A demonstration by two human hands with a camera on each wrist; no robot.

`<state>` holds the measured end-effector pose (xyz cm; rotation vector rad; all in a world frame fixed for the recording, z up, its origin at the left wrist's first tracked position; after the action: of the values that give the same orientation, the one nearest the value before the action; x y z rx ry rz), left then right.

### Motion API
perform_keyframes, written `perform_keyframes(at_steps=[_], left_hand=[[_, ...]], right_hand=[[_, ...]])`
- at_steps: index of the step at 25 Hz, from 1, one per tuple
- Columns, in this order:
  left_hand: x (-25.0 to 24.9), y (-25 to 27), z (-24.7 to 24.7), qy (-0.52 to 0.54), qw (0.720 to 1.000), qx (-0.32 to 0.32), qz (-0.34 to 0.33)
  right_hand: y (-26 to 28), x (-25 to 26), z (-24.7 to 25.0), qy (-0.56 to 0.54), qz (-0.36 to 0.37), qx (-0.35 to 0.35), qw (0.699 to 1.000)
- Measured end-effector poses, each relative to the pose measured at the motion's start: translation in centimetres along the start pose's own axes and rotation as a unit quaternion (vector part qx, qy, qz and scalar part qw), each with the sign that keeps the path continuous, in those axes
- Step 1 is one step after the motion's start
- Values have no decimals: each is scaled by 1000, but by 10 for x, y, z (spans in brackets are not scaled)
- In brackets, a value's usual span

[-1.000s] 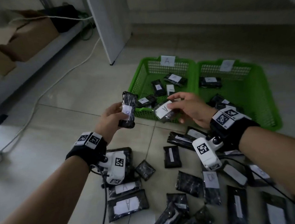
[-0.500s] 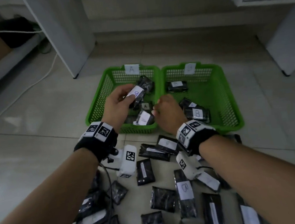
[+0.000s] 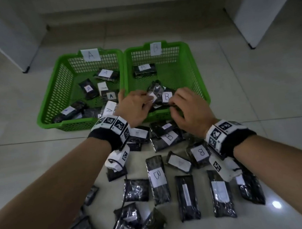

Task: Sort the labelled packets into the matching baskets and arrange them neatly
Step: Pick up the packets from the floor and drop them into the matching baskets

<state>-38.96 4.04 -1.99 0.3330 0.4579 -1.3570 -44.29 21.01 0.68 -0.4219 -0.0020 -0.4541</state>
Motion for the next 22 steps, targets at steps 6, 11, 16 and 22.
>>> perform_keyframes(at_steps=[6, 11, 16, 22], left_hand=[[4, 47, 29, -4, 994, -101, -46], [17, 99, 14, 78, 990, -66, -92], [25, 99, -27, 15, 998, 51, -44], [35, 95, -37, -41, 997, 64, 23]], right_hand=[[24, 41, -31, 106, 167, 132, 971], [37, 31, -47, 158, 89, 273, 945], [33, 19, -51, 125, 43, 261, 956], [37, 17, -28, 131, 124, 152, 972]])
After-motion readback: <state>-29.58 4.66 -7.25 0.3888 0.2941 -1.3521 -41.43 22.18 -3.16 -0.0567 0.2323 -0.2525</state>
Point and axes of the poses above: each hand's wrist, its own y-axis away from the middle knuckle, its own z-axis out of the back of the hand, x = y × z, the point moved 6 cm from there along -y, towards the middle knuckle, and after that the axes turned 13 degrees about y, right-handed, at the moved point
